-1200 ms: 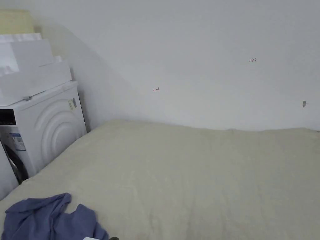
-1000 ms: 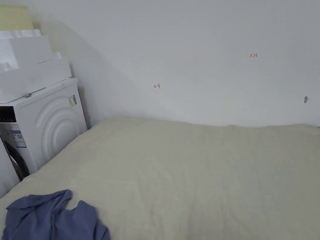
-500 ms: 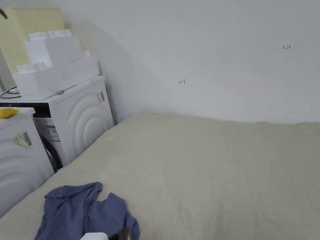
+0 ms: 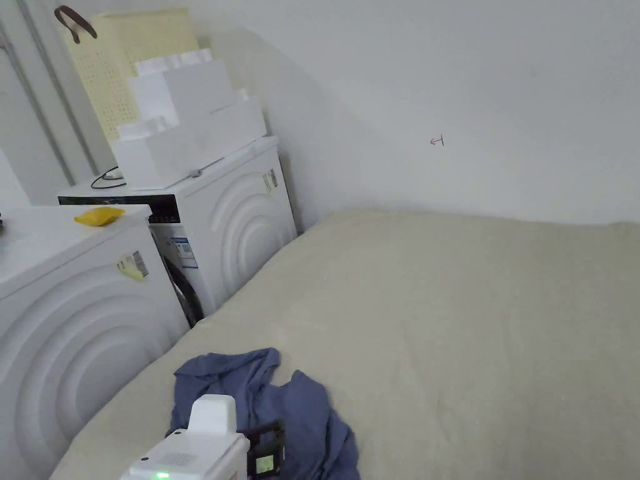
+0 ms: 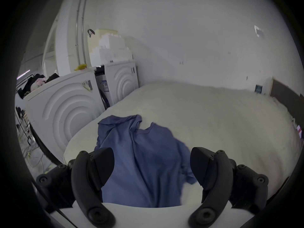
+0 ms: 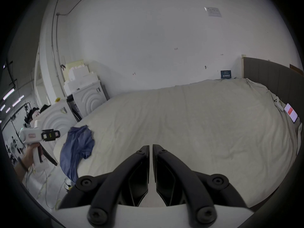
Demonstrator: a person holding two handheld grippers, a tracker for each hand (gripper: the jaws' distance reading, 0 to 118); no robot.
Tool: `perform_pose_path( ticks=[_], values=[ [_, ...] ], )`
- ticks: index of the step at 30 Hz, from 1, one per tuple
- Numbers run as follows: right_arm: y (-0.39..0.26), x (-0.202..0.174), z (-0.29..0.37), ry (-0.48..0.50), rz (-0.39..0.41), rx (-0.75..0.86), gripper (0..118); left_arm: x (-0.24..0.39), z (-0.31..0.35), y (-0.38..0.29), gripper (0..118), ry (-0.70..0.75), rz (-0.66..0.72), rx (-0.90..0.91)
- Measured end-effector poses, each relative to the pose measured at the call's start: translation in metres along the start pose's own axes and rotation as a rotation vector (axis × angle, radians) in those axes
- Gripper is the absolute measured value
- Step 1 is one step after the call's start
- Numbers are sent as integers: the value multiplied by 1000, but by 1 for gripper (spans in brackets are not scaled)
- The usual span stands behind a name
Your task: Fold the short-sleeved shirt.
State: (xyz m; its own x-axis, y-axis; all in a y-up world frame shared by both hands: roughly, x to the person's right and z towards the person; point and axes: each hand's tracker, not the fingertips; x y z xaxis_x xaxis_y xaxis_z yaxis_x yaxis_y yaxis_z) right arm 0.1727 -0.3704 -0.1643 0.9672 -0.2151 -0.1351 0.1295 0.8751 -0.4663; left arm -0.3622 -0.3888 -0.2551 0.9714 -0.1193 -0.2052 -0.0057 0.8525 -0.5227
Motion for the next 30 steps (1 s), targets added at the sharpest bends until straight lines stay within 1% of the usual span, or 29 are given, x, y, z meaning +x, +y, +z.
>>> perform_pose_path(
  ticks=[2,4,6,8,10,15,19,20,21,22,23,24,25,26,28,29,30],
  values=[
    [-2,0,-4,-28,35,-14,4,-6,-37,-2,99,0,-32,-59],
    [-2,3,-9,-33,37,-30,4,-7,-69,-4,99,14,-96,-131],
    [-4,5,-15,-47,33,-57,4,-9,-103,-8,98,60,-148,-207],
    [-5,6,-21,-53,15,-85,4,-17,-135,-10,97,69,-97,-273],
    [-9,8,-30,-45,-14,-132,4,-26,-160,-11,96,73,-10,-300],
    [-15,9,-50,-66,6,-206,4,-41,-196,-8,96,152,-7,-298],
    [-23,11,-66,-74,-4,-253,4,-46,-217,-19,93,141,-4,-313],
    [-24,11,-68,-74,-9,-260,4,-44,-217,-20,89,154,3,-297],
    [-25,10,-71,-71,-13,-267,4,-41,-216,-19,76,159,7,-290],
    [-26,10,-73,-67,-14,-271,4,-38,-214,-18,47,114,26,-275],
    [-28,9,-75,-62,-17,-275,4,-31,-211,-18,38,72,29,-263],
    [-29,8,-77,-53,-27,-283,4,-22,-211,-19,36,103,1,-265],
    [-29,7,-78,-45,-35,-292,4,-13,-214,-21,32,156,-60,-268],
    [-30,6,-80,-45,-37,-293,4,-10,-217,-22,29,144,-78,-277],
    [-31,5,-78,-42,-37,-288,4,-15,-218,-20,27,138,-68,-291],
    [-30,4,-77,-39,-34,-285,4,-19,-218,-18,23,130,-54,-300],
    [-30,3,-75,-38,-31,-280,4,-24,-216,-16,14,112,-20,-310]
  ],
)
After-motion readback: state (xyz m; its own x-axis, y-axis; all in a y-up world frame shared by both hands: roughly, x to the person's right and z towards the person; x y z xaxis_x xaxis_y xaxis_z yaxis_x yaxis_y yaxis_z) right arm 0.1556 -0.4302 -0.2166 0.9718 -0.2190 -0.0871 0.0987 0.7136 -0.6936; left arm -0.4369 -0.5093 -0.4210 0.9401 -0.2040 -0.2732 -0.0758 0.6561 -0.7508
